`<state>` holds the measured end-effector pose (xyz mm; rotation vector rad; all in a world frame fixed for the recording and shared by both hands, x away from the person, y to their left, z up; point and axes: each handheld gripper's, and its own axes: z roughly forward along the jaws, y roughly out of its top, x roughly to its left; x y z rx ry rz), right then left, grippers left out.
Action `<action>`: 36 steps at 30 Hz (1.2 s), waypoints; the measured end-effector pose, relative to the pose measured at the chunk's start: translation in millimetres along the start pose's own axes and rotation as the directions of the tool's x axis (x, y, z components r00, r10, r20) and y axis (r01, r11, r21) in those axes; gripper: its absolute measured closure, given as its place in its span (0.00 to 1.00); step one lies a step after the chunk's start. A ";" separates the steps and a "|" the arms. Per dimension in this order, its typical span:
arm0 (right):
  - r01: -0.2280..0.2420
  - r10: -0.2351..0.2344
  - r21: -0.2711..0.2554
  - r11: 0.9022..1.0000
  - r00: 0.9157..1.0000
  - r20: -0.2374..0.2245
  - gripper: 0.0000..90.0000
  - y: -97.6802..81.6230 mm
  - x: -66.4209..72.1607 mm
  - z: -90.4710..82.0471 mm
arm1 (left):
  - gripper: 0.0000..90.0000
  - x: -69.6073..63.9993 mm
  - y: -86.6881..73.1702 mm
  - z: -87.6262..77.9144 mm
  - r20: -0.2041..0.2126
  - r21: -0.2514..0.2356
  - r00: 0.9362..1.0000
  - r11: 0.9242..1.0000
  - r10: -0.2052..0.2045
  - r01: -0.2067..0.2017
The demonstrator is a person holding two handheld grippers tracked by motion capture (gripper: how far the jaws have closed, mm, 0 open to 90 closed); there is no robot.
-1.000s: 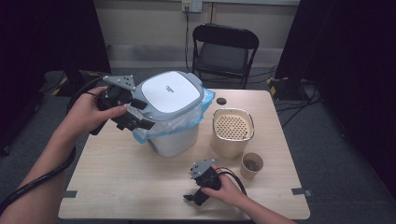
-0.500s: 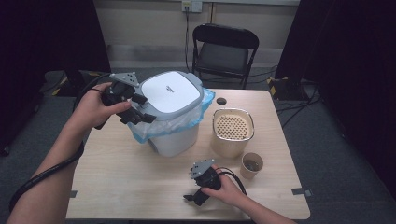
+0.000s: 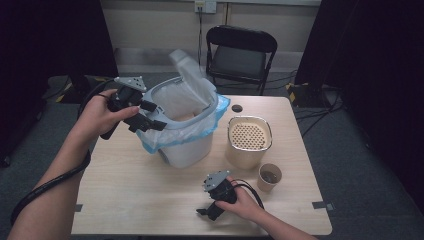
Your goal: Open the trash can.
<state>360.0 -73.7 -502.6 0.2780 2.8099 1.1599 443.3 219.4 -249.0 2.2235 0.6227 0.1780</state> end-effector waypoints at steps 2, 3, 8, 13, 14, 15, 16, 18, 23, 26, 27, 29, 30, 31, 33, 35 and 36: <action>-0.001 0.001 0.000 1.000 1.000 0.000 0.00 0.1 0.1 0.1 | 0.22 -1.2 -1.1 -0.7 0.001 -0.006 1.000 1.000 -0.003 0.003; 0.002 -0.002 0.000 1.000 1.000 0.000 0.00 -0.1 -0.1 -0.1 | 0.22 -2.2 -1.9 -1.2 0.002 -0.007 1.000 1.000 0.008 -0.008; -0.003 0.003 0.001 1.000 1.000 -0.001 0.00 -0.1 0.1 0.0 | 0.22 -8.1 -6.4 -4.1 0.025 -0.042 1.000 0.999 0.013 -0.012; -0.005 0.005 0.003 1.000 1.000 -0.002 0.00 0.0 0.1 -0.1 | 0.22 -21.7 -12.1 -4.0 0.048 -0.043 0.998 0.998 0.041 -0.039; -0.005 0.005 0.003 1.000 1.000 -0.002 0.00 0.0 0.2 -0.2 | 0.22 -25.8 -13.4 -3.4 0.053 -0.045 0.997 0.998 0.050 -0.047; -0.004 0.004 0.003 1.000 1.000 -0.002 0.00 0.0 0.2 -0.2 | 0.22 -30.4 -14.9 -1.7 0.070 -0.045 0.996 0.997 0.059 -0.056; -0.008 0.008 0.007 1.000 1.000 0.000 0.00 0.0 0.4 -0.4 | 0.22 -35.0 -16.3 0.6 0.088 -0.038 0.993 0.997 0.075 -0.071; -0.004 0.004 0.008 1.000 1.000 0.003 0.00 -0.1 0.3 -0.3 | 0.21 -45.4 -19.5 6.6 0.106 -0.023 0.989 0.995 0.098 -0.096; -0.005 0.005 0.007 1.000 1.000 0.003 0.00 -0.1 0.3 -0.2 | 0.21 -59.5 -23.9 16.5 0.143 -0.019 0.982 0.992 0.127 -0.125; -0.006 0.006 0.007 1.000 1.000 0.002 0.00 -0.1 0.3 -0.2 | 0.21 -67.3 -27.2 23.1 0.159 -0.029 0.979 0.991 0.130 -0.127; -0.006 0.006 0.006 1.000 1.000 0.002 0.00 -0.1 0.3 -0.2 | 0.21 -70.6 -30.2 27.5 0.172 -0.038 0.975 0.990 0.140 -0.135; -0.007 0.007 0.007 1.000 1.000 0.003 0.00 -0.1 0.4 -0.2 | 0.21 -73.1 -33.3 30.9 0.179 -0.038 0.975 0.991 0.134 -0.129; -0.007 0.007 0.007 1.000 1.000 0.002 0.00 -0.1 0.4 -0.2 | 0.21 -74.0 -35.1 33.0 0.182 -0.037 0.974 0.991 0.137 -0.132; -0.007 0.007 0.008 1.000 1.000 0.002 0.00 -0.1 0.4 -0.3 | 0.21 -75.3 -37.0 35.2 0.183 -0.038 0.974 0.991 0.133 -0.128; -0.008 0.008 0.007 1.000 1.000 0.002 0.00 -0.1 0.5 -0.2 | 0.21 -75.9 -38.8 37.0 0.189 -0.035 0.972 0.991 0.136 -0.132; 0.000 0.000 0.001 1.000 1.000 0.004 0.00 -0.1 -0.1 0.1 | 0.21 -77.8 -44.3 42.5 0.195 -0.034 0.971 0.990 0.139 -0.135; -0.002 0.002 0.003 1.000 1.000 0.004 0.00 -0.1 0.1 0.0 | 0.21 -78.3 -45.9 44.1 0.198 -0.041 0.971 0.991 0.136 -0.131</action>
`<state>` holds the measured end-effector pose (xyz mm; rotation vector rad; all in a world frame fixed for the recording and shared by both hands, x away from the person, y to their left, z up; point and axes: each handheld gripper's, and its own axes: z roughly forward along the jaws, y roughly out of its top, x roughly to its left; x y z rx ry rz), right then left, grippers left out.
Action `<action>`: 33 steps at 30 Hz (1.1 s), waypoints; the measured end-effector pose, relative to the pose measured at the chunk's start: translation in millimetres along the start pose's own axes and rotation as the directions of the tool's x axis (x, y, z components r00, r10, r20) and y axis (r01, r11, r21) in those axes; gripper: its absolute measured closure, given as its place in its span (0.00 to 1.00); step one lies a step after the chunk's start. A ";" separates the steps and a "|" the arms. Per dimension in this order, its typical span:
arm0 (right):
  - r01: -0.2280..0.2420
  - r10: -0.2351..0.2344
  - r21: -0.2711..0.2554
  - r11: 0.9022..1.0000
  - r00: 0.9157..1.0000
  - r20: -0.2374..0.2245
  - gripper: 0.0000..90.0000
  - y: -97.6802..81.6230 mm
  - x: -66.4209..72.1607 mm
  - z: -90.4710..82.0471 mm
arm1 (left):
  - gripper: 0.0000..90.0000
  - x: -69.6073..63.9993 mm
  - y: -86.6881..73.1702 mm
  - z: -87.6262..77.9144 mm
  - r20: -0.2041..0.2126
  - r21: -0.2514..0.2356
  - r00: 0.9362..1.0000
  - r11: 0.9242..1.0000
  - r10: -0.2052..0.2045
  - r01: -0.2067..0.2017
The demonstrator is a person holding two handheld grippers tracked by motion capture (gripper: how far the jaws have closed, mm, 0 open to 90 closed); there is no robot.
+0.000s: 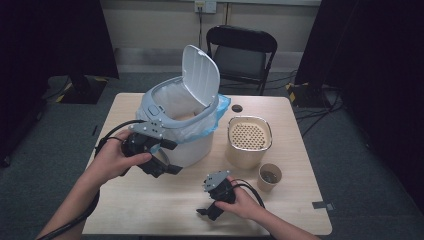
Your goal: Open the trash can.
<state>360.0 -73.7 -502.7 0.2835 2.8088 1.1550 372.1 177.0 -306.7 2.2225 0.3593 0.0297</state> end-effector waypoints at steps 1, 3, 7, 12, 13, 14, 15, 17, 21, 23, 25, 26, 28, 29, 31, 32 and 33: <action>0.001 -0.001 0.000 1.000 1.000 0.000 0.00 0.0 0.0 0.0 | 0.21 -0.6 -1.9 1.6 0.001 0.002 1.000 1.000 -0.002 0.002; 0.001 -0.001 0.001 1.000 1.000 -0.001 0.00 0.0 -0.1 -0.1 | 0.21 -1.4 -3.9 3.4 0.001 -0.001 1.000 1.000 -0.004 0.004; 0.001 -0.001 0.000 1.000 1.000 0.002 0.00 0.0 0.0 -0.1 | 0.21 -4.4 -12.8 9.6 0.005 -0.012 1.000 1.000 -0.009 0.009; 0.001 -0.001 0.000 1.000 1.000 0.002 0.00 0.0 0.0 -0.2 | 0.21 -10.8 -28.9 20.8 0.008 -0.014 1.000 1.000 -0.008 0.008; 0.001 -0.001 0.000 1.000 1.000 0.002 0.00 0.0 0.1 -0.3 | 0.21 -12.3 -32.1 23.2 0.009 -0.016 1.000 1.000 -0.017 0.017; 0.000 0.000 0.000 1.000 1.000 0.003 0.00 -0.1 0.2 -0.3 | 0.21 -13.7 -35.4 26.2 0.011 -0.016 1.000 1.000 -0.016 0.017; 0.003 -0.003 -0.003 1.000 1.000 0.009 0.00 -0.1 -0.1 -0.5 | 0.21 -14.5 -39.4 29.6 0.015 -0.005 1.000 1.000 -0.007 0.007; -0.003 0.003 -0.004 1.000 1.000 -0.002 0.00 -0.4 0.3 -0.9 | 0.21 -16.2 -46.1 35.1 0.015 0.000 1.000 1.000 -0.027 0.027; -0.007 0.007 -0.002 1.000 1.000 -0.007 0.00 -1.2 0.3 -1.8 | 0.21 -16.4 -54.0 42.7 0.009 0.005 1.000 1.000 -0.029 0.029; 0.000 0.000 -0.005 1.000 1.000 -0.007 0.00 -1.9 -0.5 -2.4 | 0.21 -17.3 -58.8 48.9 0.016 0.007 1.000 1.000 -0.024 0.024; -0.001 0.001 0.002 1.000 1.000 -0.012 0.00 -1.8 -0.5 -3.2 | 0.21 -17.7 -60.4 51.2 0.020 0.003 1.000 1.000 -0.024 0.024; 0.000 0.000 0.007 1.000 1.000 -0.014 0.00 -1.4 -0.8 -3.7 | 0.21 -17.8 -64.1 56.0 0.019 0.001 1.000 1.000 -0.023 0.023; -0.002 0.002 0.012 1.000 1.000 -0.012 0.04 -1.2 -1.2 -5.1 | 0.21 -17.6 -65.7 58.0 0.019 0.012 1.000 1.000 -0.021 0.020; -0.002 0.002 0.009 1.000 1.000 -0.016 0.07 -1.1 -1.9 -6.1 | 0.21 -17.7 -69.7 63.2 0.020 0.016 0.999 1.000 -0.027 0.027; -0.001 0.001 0.010 1.000 1.000 -0.013 0.17 -1.2 -3.6 -8.9 | 0.21 -18.0 -73.3 67.6 0.022 0.021 0.999 1.000 -0.023 0.023; 0.001 -0.001 0.007 1.000 1.000 -0.017 0.17 -1.3 -5.0 -10.8 | 0.21 -18.9 -75.4 70.2 0.022 0.022 0.999 0.999 -0.028 0.028; -0.002 0.002 0.010 1.000 1.000 -0.017 0.15 -1.4 -6.0 -12.0 | 0.21 -18.9 -77.5 72.4 0.026 0.032 0.999 0.999 -0.022 0.022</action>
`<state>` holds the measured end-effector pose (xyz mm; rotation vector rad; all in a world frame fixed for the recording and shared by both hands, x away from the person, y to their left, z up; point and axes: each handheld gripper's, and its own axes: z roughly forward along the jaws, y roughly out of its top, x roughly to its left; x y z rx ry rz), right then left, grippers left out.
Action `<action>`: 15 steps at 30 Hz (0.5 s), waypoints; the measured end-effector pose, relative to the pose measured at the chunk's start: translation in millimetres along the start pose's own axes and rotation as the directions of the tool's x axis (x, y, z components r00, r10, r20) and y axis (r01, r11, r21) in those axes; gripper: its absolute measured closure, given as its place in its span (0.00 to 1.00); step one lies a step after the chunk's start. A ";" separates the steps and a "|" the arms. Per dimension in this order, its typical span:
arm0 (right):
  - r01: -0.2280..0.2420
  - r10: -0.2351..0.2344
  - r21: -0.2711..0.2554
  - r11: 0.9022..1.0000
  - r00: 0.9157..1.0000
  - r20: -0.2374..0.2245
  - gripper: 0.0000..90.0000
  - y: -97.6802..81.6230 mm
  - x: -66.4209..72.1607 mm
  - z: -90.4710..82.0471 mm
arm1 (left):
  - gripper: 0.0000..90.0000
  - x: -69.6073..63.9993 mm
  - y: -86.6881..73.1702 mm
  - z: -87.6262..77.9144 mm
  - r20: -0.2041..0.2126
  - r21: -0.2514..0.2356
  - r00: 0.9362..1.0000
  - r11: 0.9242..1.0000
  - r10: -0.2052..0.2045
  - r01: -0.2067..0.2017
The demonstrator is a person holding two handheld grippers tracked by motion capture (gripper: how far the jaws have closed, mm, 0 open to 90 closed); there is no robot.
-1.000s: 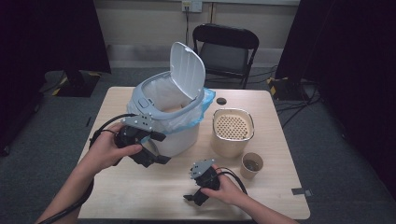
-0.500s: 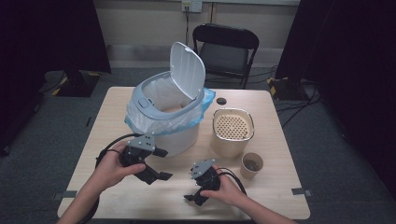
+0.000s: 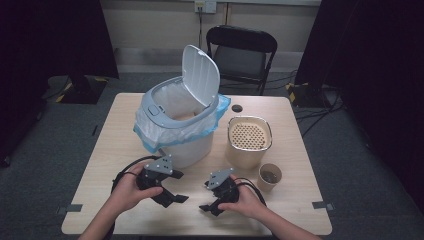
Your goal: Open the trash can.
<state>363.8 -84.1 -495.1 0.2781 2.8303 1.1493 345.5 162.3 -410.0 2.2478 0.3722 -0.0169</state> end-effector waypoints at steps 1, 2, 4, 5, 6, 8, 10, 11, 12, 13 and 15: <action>-0.001 0.001 0.007 1.000 1.000 -0.001 0.17 -0.7 -1.5 -1.6 | 0.21 -0.4 -2.6 3.1 0.001 0.000 1.000 1.000 -0.003 0.003; -0.006 0.006 0.002 1.000 1.000 -0.001 0.16 -1.5 -2.4 -2.6 | 0.21 -0.4 -5.9 6.7 0.002 0.010 1.000 1.000 -0.005 0.005; -0.004 0.004 0.005 1.000 1.000 0.002 0.15 -2.7 -4.1 -4.3 | 0.21 -0.1 -8.0 8.9 0.006 0.016 1.000 1.000 -0.004 0.004; -0.010 0.010 0.013 1.000 1.000 0.003 0.16 -4.0 -5.0 -6.9 | 0.21 0.3 -13.3 14.8 0.003 0.031 1.000 1.000 -0.005 0.004; -0.012 0.012 0.013 1.000 1.000 0.004 0.16 -4.2 -5.4 -8.0 | 0.21 0.0 -16.1 17.8 0.001 0.033 1.000 0.999 -0.011 0.011; -0.007 0.007 0.013 1.000 1.000 0.008 0.16 -4.2 -6.4 -9.7 | 0.21 0.3 -19.3 21.2 0.001 0.043 1.000 0.999 -0.012 0.012; -0.019 0.019 0.004 1.000 1.000 0.008 0.16 -3.8 -8.1 -16.1 | 0.21 2.0 -28.4 29.6 0.002 0.043 1.000 0.999 -0.022 0.022; -0.016 0.016 0.003 1.000 1.000 0.011 0.16 -3.9 -9.2 -19.2 | 0.21 2.8 -30.6 31.2 0.004 0.042 1.000 0.999 -0.026 0.026; -0.016 0.016 0.003 1.000 1.000 0.014 0.16 -4.1 -9.8 -21.1 | 0.21 3.4 -33.8 33.6 0.004 0.045 0.999 0.998 -0.039 0.038; -0.012 0.012 -0.003 1.000 1.000 0.015 0.16 -4.5 -11.6 -23.8 | 0.21 4.3 -35.6 34.7 0.004 0.053 0.999 0.998 -0.040 0.039; -0.013 0.013 -0.001 1.000 1.000 0.020 0.16 -5.4 -13.7 -28.3 | 0.20 6.2 -40.2 38.3 0.006 0.063 0.999 0.997 -0.045 0.045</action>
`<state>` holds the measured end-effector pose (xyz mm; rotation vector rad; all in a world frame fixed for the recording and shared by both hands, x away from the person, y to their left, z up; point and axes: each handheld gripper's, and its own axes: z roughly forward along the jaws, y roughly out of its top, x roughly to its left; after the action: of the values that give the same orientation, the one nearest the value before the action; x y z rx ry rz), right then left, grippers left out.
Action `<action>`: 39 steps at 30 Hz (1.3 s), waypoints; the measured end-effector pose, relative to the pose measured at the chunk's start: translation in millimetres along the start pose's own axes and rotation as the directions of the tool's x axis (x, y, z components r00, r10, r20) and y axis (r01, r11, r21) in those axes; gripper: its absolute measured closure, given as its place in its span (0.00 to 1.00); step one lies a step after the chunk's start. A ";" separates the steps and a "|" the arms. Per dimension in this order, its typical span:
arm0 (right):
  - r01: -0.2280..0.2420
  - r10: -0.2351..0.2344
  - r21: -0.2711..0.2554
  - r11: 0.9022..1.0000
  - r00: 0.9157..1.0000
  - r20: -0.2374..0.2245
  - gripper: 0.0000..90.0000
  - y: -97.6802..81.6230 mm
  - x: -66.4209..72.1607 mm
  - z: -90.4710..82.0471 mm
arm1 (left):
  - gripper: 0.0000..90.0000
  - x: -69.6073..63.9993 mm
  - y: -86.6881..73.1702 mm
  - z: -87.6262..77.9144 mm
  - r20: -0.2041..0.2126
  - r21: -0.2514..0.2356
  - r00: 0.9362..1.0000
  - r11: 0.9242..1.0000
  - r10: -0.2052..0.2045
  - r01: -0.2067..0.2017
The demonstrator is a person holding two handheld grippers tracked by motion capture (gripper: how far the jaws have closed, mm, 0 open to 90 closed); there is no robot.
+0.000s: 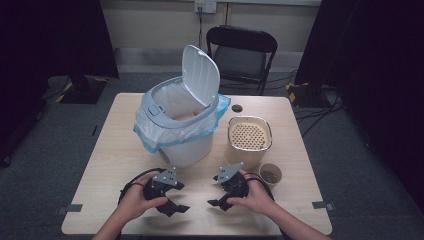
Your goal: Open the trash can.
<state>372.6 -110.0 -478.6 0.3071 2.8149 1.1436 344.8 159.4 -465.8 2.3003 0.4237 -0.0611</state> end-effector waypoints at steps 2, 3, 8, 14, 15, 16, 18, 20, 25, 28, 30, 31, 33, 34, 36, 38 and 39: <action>-0.003 0.003 0.002 1.000 1.000 0.004 0.16 -0.6 -1.3 -3.2 | 0.20 1.9 -3.5 2.6 -0.010 0.005 1.000 1.000 -0.002 0.002; -0.001 0.001 0.004 1.000 1.000 0.007 0.16 -1.0 -2.0 -4.6 | 0.20 1.9 -3.5 2.6 -0.010 0.005 1.000 1.000 -0.002 0.002; -0.009 0.009 0.017 1.000 1.000 -0.001 0.16 -2.2 -2.9 -9.7 | 0.20 4.1 -8.8 5.7 -0.022 0.009 1.000 1.000 -0.006 0.007; 0.001 -0.001 0.017 1.000 1.000 -0.003 0.16 0.9 -2.9 -16.2 | 0.19 5.7 -15.6 8.1 -0.051 0.019 0.999 1.000 0.015 -0.014; -0.004 0.004 0.019 1.000 1.000 -0.005 0.16 1.4 -2.7 -17.4 | 0.19 5.8 -17.2 8.6 -0.051 0.019 0.999 1.000 0.012 -0.011; 0.003 -0.003 0.020 1.000 1.000 -0.004 0.16 2.1 -3.1 -18.4 | 0.19 5.8 -19.3 9.4 -0.058 0.020 0.998 1.000 0.006 -0.005; -0.002 0.002 0.024 1.000 1.000 -0.005 0.16 3.6 -3.0 -20.6 | 0.19 5.6 -22.5 11.0 -0.059 0.026 0.998 1.000 0.002 -0.001; 0.003 -0.003 0.026 1.000 1.000 -0.006 0.16 5.6 -3.2 -23.0 | 0.18 5.3 -24.0 11.1 -0.062 0.014 0.998 1.000 0.008 -0.008; 0.005 -0.005 0.010 1.000 1.000 0.000 0.16 10.1 -4.7 -32.2 | 0.17 6.0 -28.0 11.1 -0.055 -0.013 0.998 0.999 0.028 -0.029; 0.000 0.000 0.002 1.000 1.000 0.001 0.16 11.2 -5.7 -39.1 | 0.17 4.9 -31.5 10.9 -0.063 -0.015 0.995 0.997 0.075 -0.076; -0.004 0.004 0.005 1.000 1.000 0.000 0.16 11.2 -6.3 -42.9 | 0.17 3.6 -31.8 10.8 -0.073 -0.007 0.993 0.996 0.091 -0.092; -0.002 0.002 0.008 1.000 1.000 0.003 0.16 11.2 -6.6 -44.1 | 0.17 2.8 -32.6 12.0 -0.074 -0.019 0.993 0.995 0.093 -0.095; 0.002 -0.002 0.014 1.000 1.000 0.005 0.16 11.3 -7.6 -47.8 | 0.16 2.2 -33.1 12.2 -0.080 -0.018 0.992 0.995 0.101 -0.103; 0.000 0.000 0.013 1.000 1.000 0.005 0.16 11.4 -8.2 -49.7 | 0.16 1.9 -33.5 12.4 -0.079 -0.022 0.992 0.995 0.099 -0.101; 0.003 -0.003 0.012 1.000 1.000 0.010 0.16 12.4 -9.3 -53.9 | 0.16 1.9 -34.0 12.6 -0.080 -0.026 0.991 0.994 0.105 -0.107; 0.005 -0.005 0.013 1.000 1.000 0.012 0.16 13.2 -10.1 -56.8 | 0.16 1.6 -34.5 12.2 -0.080 -0.022 0.990 0.993 0.113 -0.115; 0.006 -0.006 0.013 1.000 1.000 0.014 0.16 13.6 -10.4 -58.1 | 0.16 1.6 -35.1 12.6 -0.081 -0.025 0.989 0.992 0.122 -0.124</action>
<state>375.8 -142.3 -427.4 0.3065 2.8098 1.1184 336.1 173.3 -499.3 2.2998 0.3201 0.0972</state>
